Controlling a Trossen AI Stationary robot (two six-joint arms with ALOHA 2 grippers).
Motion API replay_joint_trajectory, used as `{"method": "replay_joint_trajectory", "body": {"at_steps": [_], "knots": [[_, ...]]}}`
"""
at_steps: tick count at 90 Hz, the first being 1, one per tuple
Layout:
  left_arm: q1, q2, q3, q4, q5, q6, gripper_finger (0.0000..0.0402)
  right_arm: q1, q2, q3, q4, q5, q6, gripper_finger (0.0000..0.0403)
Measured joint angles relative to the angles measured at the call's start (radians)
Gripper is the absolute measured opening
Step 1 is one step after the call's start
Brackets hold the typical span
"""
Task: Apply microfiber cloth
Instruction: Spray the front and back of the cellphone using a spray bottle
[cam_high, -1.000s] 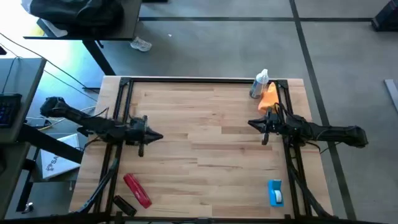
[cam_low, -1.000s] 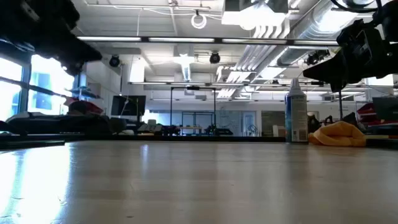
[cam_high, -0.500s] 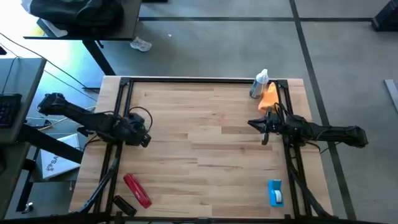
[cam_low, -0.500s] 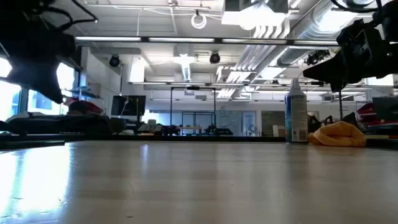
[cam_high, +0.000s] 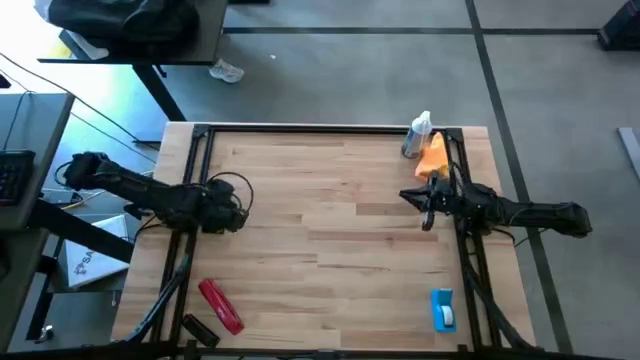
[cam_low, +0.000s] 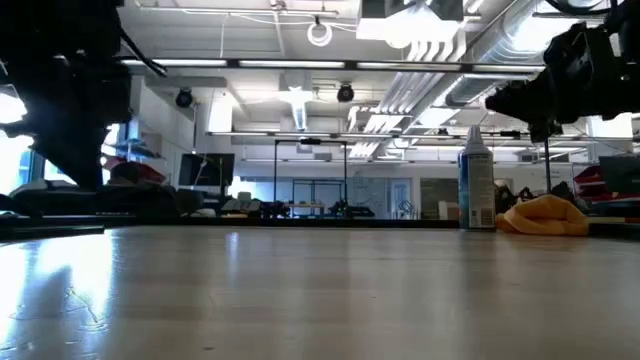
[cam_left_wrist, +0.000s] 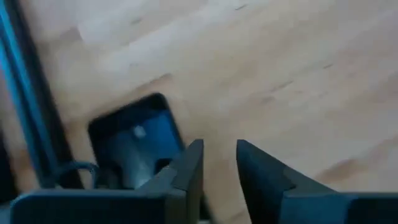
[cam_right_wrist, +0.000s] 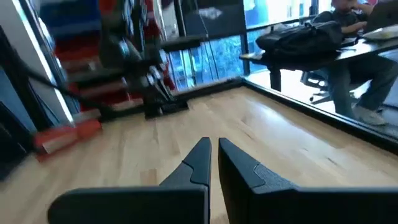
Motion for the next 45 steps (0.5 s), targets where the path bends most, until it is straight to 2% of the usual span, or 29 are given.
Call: {"method": "replay_joint_trajectory", "body": {"at_steps": [9,27,45], "knots": [[0.079,0.052,0.0,0.022,0.081,0.134,0.0098,0.0,0.0,0.0,0.063,0.008,0.069,0.0],[0.272,0.162,0.0,-0.027,0.292,0.3,0.0084,0.0,0.0,0.0,0.159,0.017,0.069,0.0],[0.35,0.21,0.009,-0.026,0.312,0.383,0.0079,0.0,0.0,0.0,0.189,0.017,0.075,0.0]]}}
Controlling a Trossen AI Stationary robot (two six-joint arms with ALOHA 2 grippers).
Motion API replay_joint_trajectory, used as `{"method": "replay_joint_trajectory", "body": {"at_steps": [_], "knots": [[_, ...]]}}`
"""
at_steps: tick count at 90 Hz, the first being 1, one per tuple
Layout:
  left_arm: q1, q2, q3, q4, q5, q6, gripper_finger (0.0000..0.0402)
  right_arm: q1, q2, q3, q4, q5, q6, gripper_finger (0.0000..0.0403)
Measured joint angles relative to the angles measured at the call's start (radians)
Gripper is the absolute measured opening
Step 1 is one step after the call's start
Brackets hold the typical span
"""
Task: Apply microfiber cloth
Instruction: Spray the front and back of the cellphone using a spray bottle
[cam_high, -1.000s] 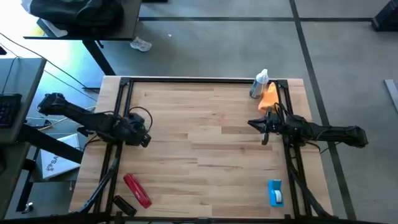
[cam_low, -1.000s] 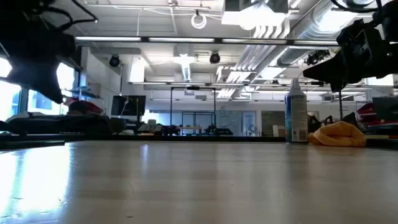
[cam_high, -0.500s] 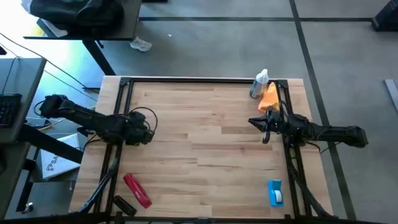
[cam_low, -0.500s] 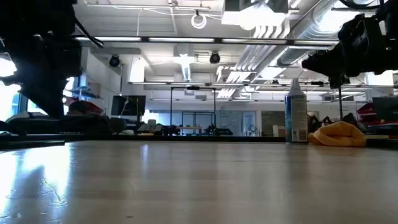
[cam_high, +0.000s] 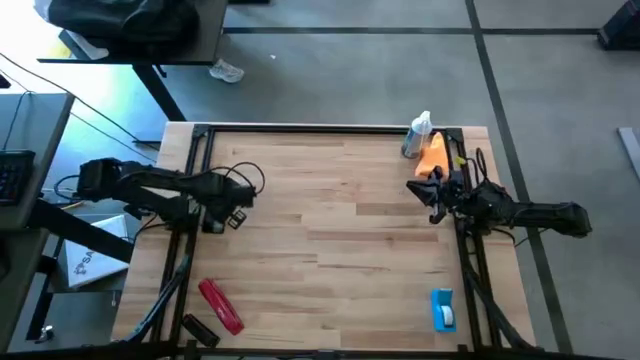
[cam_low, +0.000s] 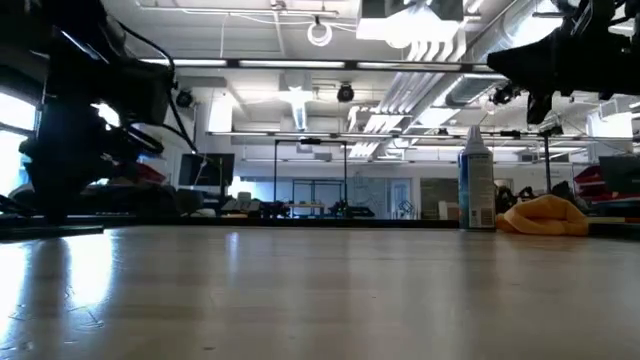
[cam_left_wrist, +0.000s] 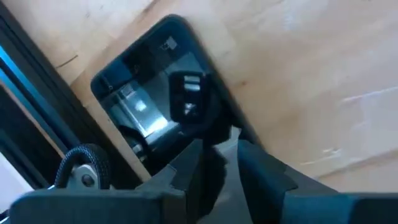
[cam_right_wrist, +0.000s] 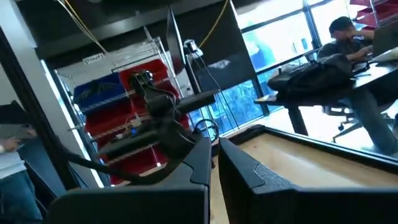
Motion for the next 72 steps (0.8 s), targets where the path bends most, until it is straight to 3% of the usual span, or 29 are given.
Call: {"method": "replay_joint_trajectory", "body": {"at_steps": [28,47,57,72], "knots": [[-0.011,0.059,-0.001,0.045,0.001,0.022,0.0078,0.0,0.0,0.0,0.003,0.0,0.089,0.0],[-0.077,0.062,0.053,0.338,0.026,0.078,0.0078,0.0,0.001,0.0,0.007,-0.01,0.145,0.0],[-0.111,0.061,0.086,0.573,0.052,0.159,0.0078,0.012,0.003,0.0,0.007,-0.011,0.183,0.0],[-0.181,0.048,0.144,0.739,0.217,0.212,0.0078,0.084,0.065,0.0,0.062,-0.014,0.181,0.0]]}}
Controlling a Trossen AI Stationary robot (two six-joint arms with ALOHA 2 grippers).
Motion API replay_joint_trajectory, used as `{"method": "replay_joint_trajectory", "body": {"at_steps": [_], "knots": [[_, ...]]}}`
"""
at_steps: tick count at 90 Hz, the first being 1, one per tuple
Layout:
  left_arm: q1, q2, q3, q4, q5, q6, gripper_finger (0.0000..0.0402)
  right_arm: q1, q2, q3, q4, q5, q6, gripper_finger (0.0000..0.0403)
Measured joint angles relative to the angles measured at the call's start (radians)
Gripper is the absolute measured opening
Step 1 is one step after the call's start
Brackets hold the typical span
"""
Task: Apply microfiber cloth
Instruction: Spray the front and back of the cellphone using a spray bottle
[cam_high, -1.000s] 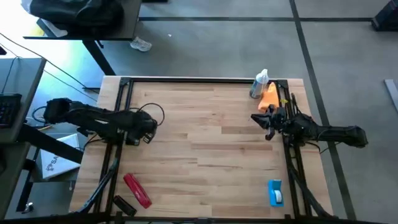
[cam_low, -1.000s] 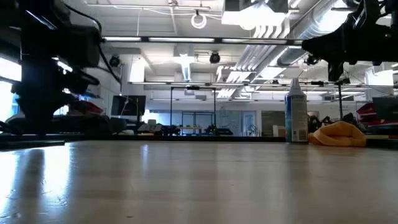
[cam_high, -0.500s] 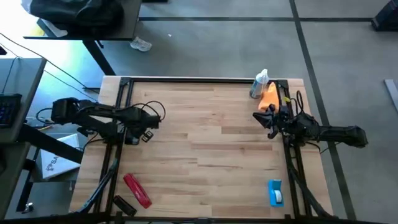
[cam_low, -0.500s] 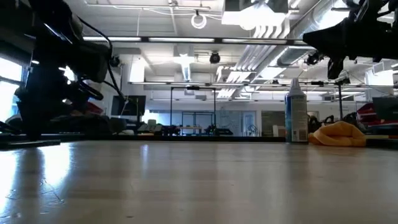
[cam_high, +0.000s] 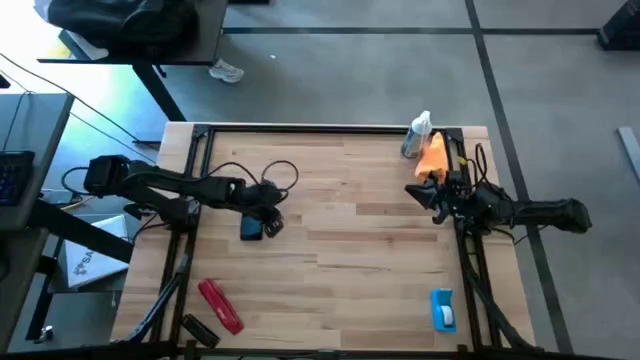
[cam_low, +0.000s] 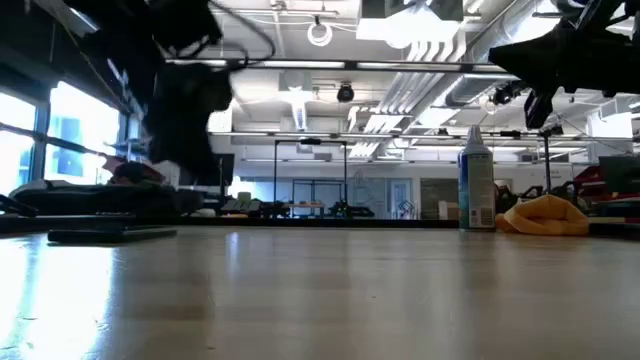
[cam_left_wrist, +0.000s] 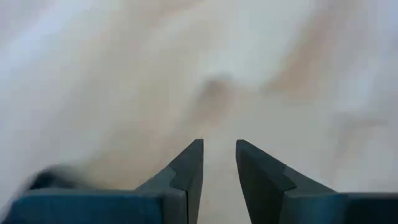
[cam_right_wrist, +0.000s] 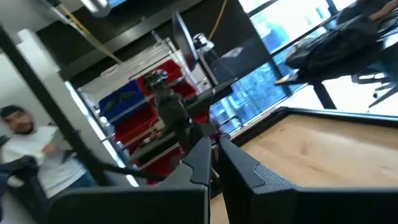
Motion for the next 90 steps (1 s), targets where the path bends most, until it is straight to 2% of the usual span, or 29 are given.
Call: {"method": "replay_joint_trajectory", "body": {"at_steps": [7,15,24,32,41,52,71,90], "knots": [[-0.051,-0.027,0.044,-0.106,0.016,-0.001,0.0078,0.056,0.061,0.0,0.054,0.0,-0.01,0.0],[-0.112,-0.066,0.076,-0.361,-0.106,-0.035,0.0078,0.118,0.155,0.0,0.143,0.007,-0.031,0.0],[-0.167,-0.107,0.08,-0.62,-0.242,-0.139,0.0078,0.183,0.281,0.0,0.244,0.054,-0.032,0.0],[-0.206,-0.129,0.062,-0.736,-0.294,-0.221,0.0078,0.223,0.396,0.004,0.304,0.087,-0.032,0.0],[-0.227,-0.143,0.021,-0.73,-0.314,-0.234,0.0078,0.255,0.527,0.042,0.308,0.085,-0.025,0.0],[-0.234,-0.141,-0.042,-0.678,-0.287,-0.203,0.0078,0.299,0.693,0.119,0.312,0.063,-0.039,0.0],[-0.23,-0.136,-0.109,-0.67,-0.282,-0.178,0.0078,0.317,0.959,0.289,0.281,0.063,-0.204,0.0],[-0.231,-0.114,-0.18,-0.493,-0.311,-0.1,0.0078,0.305,1.152,0.442,0.195,0.189,-0.316,0.0]]}}
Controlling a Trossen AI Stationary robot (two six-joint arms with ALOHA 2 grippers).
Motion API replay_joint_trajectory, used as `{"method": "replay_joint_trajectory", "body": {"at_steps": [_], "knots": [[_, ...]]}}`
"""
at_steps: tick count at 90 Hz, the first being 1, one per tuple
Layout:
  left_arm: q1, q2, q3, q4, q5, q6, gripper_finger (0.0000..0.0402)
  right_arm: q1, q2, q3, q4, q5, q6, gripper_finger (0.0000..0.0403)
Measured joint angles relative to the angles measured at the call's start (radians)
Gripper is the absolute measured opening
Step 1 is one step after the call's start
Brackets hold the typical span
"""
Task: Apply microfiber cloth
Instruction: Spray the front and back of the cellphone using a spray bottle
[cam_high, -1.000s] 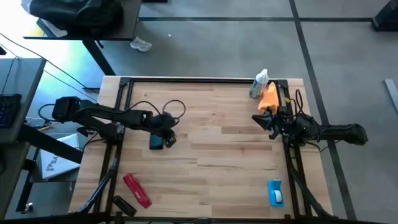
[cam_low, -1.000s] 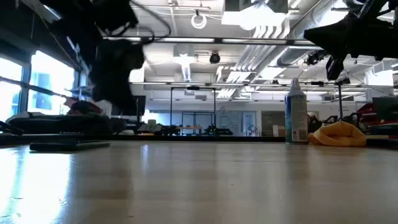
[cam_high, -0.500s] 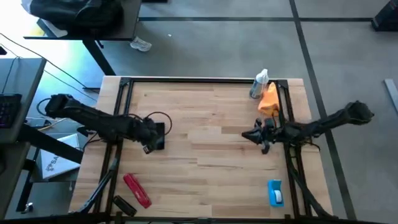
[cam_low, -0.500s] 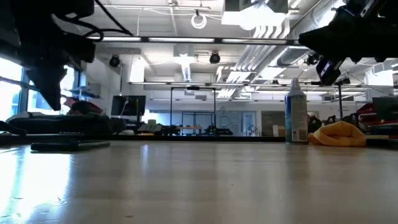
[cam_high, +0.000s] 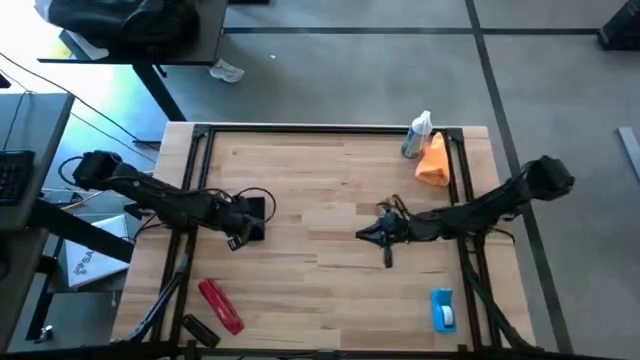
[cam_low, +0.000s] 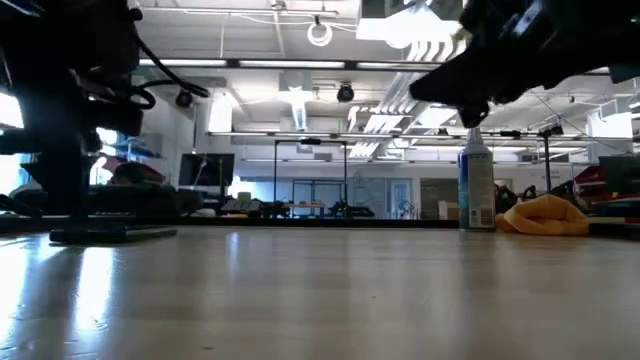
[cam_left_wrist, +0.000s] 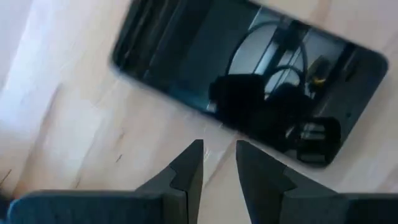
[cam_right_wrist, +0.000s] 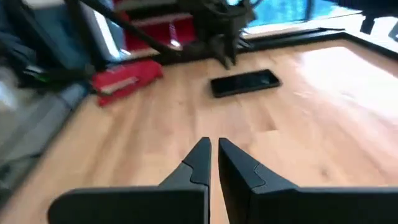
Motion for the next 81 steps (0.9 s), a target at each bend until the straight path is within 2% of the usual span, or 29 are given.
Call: {"method": "replay_joint_trajectory", "body": {"at_steps": [17,30,39,51,58,81], "knots": [[-0.001,0.064,-0.019,0.061,0.013,0.022,0.0078,-0.036,0.128,0.126,-0.088,0.008,-0.055,0.0],[-0.01,0.073,-0.008,0.212,0.035,0.099,0.0078,-0.066,0.226,0.229,-0.128,-0.004,-0.11,0.0],[-0.022,0.056,0.021,0.144,0.09,0.113,0.0078,-0.083,0.288,0.297,-0.164,-0.017,-0.137,0.0],[-0.044,0.041,0.033,0.011,0.081,0.026,0.0078,-0.109,0.366,0.378,-0.264,-0.017,-0.172,0.0],[-0.059,0.043,0.014,0.002,0.065,-0.039,0.0078,-0.126,0.409,0.425,-0.334,-0.016,-0.166,0.0],[-0.089,0.047,-0.094,0.208,-0.011,-0.184,0.0078,-0.175,0.492,0.569,-0.528,-0.01,-0.139,0.0]]}}
